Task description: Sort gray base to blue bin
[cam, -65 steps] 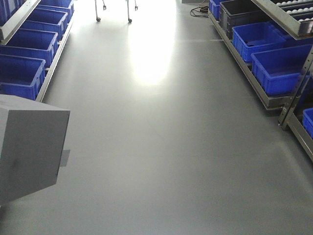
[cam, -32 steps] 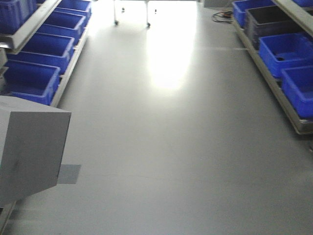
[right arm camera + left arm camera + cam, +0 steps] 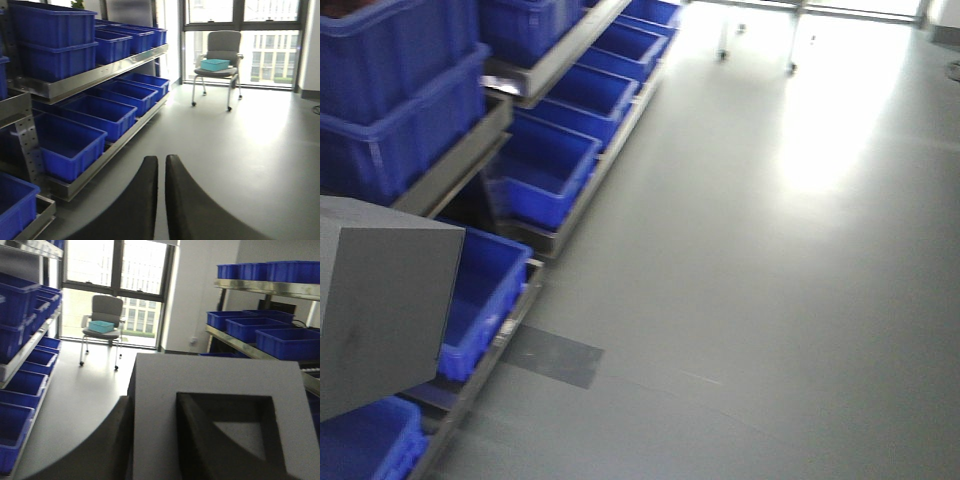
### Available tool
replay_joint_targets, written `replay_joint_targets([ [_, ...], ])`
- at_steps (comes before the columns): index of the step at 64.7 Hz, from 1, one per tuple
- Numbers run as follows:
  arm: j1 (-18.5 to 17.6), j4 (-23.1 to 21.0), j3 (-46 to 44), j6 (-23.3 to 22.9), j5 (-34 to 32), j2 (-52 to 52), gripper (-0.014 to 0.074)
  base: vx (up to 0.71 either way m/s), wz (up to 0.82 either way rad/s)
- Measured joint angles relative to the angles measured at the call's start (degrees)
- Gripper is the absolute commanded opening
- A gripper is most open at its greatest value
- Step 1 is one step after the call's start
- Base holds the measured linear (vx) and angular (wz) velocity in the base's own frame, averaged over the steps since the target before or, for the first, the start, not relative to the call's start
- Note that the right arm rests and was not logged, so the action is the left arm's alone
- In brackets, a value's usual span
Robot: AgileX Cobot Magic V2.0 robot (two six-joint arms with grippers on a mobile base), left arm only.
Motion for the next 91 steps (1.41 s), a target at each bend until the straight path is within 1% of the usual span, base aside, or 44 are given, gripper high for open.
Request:
replay_joint_targets([
  [68, 0.0, 0.0, 0.0, 0.0, 0.0, 0.0, -0.0005, 0.22, 0.72],
  [91, 0.0, 0.0, 0.0, 0.0, 0.0, 0.0, -0.0005, 0.15, 0.58],
])
